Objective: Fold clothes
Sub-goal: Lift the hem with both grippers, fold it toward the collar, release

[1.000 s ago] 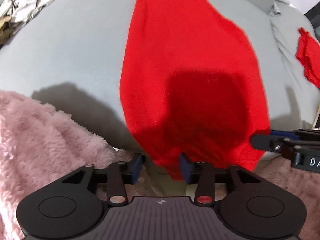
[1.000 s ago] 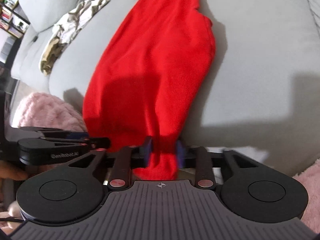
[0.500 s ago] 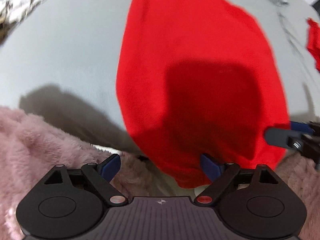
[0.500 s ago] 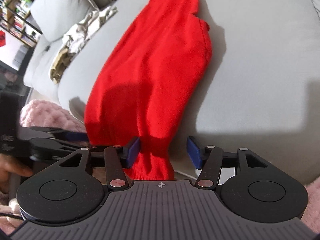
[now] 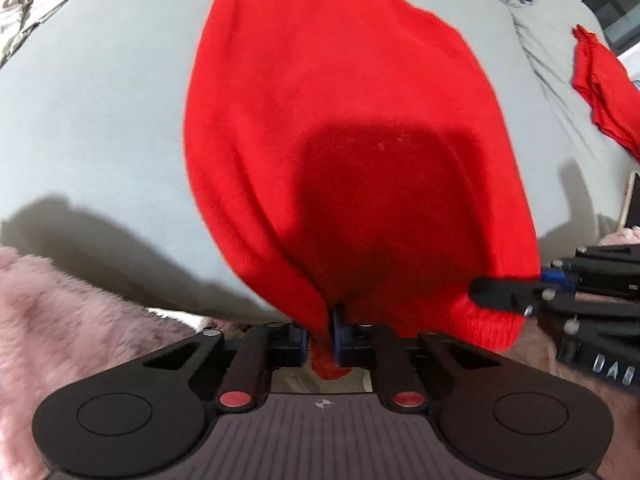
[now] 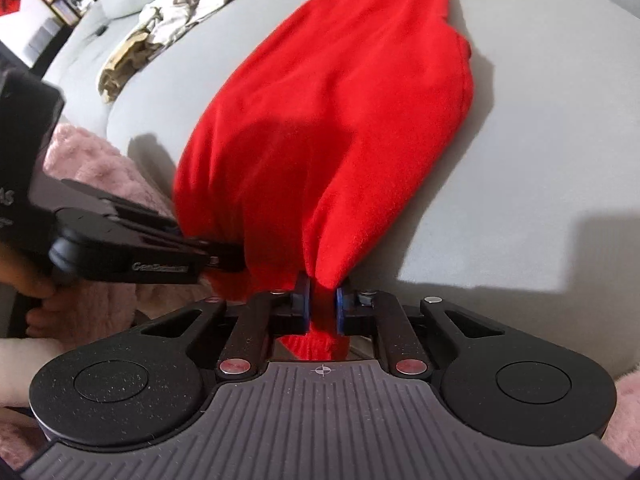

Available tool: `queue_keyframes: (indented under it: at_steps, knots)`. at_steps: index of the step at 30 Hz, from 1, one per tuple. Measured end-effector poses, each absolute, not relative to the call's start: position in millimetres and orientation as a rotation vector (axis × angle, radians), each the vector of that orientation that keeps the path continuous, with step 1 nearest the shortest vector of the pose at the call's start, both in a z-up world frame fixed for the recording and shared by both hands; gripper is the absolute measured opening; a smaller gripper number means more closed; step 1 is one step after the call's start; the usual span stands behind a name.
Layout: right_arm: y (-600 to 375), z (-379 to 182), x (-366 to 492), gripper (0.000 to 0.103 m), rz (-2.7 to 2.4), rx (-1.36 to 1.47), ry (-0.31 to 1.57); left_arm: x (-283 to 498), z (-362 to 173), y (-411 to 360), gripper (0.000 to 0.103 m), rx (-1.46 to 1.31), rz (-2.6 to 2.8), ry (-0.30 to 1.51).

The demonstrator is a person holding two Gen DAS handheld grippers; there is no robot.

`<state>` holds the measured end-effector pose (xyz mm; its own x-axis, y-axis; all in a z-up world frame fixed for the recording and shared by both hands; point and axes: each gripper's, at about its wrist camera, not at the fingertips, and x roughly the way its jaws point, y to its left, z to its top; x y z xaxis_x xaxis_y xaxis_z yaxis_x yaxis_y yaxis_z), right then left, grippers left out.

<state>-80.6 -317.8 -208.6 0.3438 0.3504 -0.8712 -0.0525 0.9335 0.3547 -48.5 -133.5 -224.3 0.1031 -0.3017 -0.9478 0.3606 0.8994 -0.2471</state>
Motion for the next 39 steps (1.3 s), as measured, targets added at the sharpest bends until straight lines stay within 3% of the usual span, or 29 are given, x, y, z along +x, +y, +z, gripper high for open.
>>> queue_keyframes:
  at_steps: [9,19,34,35,36,37,38,39]
  knots:
    - [-338.7,-170.8,-84.0,0.010,0.242,0.515,1.194,-58.7,-178.1,-103.7,0.006,-0.051,-0.505,1.364]
    - [-345.3,-163.8,-51.8,0.010,0.228,0.689,1.179,15.8,-150.8,-100.1,0.005,-0.080,-0.469,1.307]
    - [-378.8,-137.3,138.1,0.010,0.187,0.670,1.039,190.1,-159.1,-169.4,0.006,-0.063,-0.389,1.191]
    - [-381.3,-136.2,154.7,0.012,0.182,0.650,1.019,204.2,-161.9,-169.0,0.013,-0.063,-0.364,1.172]
    - [-383.9,-135.5,170.2,0.017,0.176,0.630,1.001,218.2,-164.8,-168.6,0.029,-0.063,-0.339,1.153]
    - [-387.4,-138.3,172.4,0.035,0.161,0.620,0.997,231.5,-167.8,-167.9,0.038,-0.062,-0.312,1.135]
    - [-391.0,-141.2,174.6,0.060,0.146,0.610,0.993,237.7,-172.0,-165.1,0.050,-0.056,-0.270,1.123]
    - [-394.5,-144.0,176.8,0.066,0.131,0.599,0.988,243.2,-176.2,-162.2,0.059,-0.051,-0.232,1.110]
